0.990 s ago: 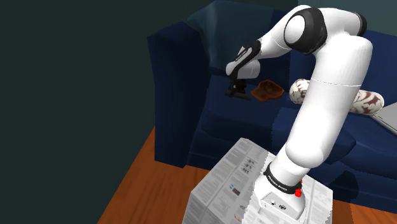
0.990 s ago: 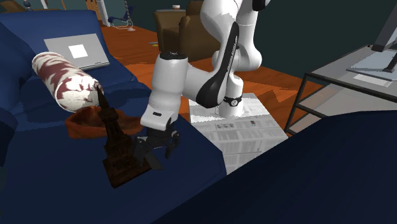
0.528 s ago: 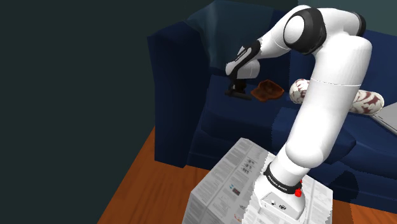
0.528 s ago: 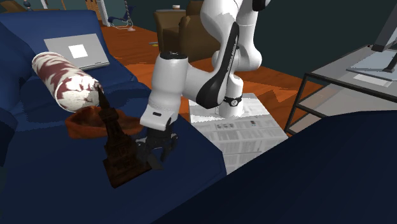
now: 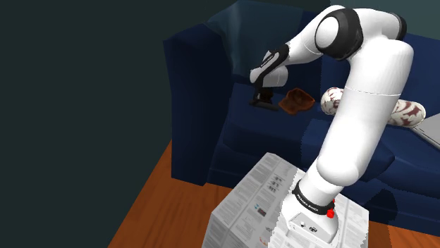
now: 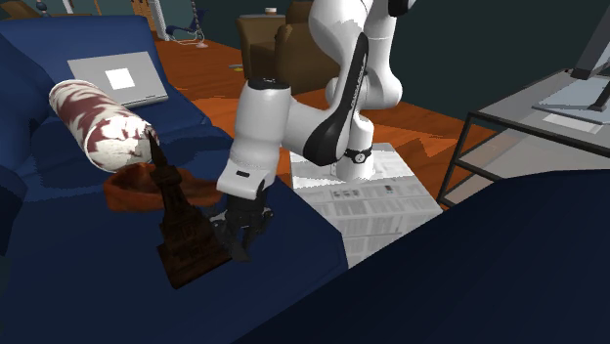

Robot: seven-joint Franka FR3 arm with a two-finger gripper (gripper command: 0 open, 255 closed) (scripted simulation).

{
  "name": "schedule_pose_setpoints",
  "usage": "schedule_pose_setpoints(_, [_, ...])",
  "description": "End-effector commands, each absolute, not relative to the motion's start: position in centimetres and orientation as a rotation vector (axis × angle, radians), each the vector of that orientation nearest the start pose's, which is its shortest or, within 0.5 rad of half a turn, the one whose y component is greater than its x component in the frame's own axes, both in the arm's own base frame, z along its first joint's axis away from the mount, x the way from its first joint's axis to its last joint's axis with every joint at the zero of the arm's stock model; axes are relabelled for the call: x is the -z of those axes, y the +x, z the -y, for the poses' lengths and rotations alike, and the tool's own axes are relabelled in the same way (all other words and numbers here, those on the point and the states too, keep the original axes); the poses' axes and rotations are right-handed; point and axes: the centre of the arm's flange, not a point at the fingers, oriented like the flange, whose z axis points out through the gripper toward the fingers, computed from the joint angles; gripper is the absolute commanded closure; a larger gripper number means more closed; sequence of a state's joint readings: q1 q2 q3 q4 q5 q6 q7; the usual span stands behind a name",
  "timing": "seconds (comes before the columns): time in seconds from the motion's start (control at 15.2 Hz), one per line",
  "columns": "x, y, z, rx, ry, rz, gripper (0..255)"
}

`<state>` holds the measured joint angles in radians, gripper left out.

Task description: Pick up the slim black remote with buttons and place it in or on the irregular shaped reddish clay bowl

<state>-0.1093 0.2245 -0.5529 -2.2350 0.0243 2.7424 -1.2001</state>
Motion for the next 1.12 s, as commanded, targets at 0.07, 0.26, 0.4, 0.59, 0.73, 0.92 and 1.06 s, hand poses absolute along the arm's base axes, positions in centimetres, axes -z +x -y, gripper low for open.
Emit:
schedule_pose_setpoints(0.07, [-31.7,45.0,35.2,0.161,-3.312,0.924,255])
schedule_pose_setpoints(0.26, [-33.3,45.0,35.2,0.161,-3.312,0.925,255])
schedule_pose_setpoints(0.4, [-34.3,45.0,35.2,0.161,-3.312,0.925,255])
schedule_pose_setpoints(0.59, [-35.9,45.0,35.2,0.161,-3.312,0.925,255])
schedule_pose_setpoints(0.73, [-37.0,45.0,35.2,0.161,-3.312,0.925,255])
schedule_pose_setpoints(0.92, [-38.6,45.0,35.2,0.161,-3.312,0.925,255])
schedule_pose_setpoints(1.06, [-39.6,45.0,35.2,0.161,-3.312,0.925,255])
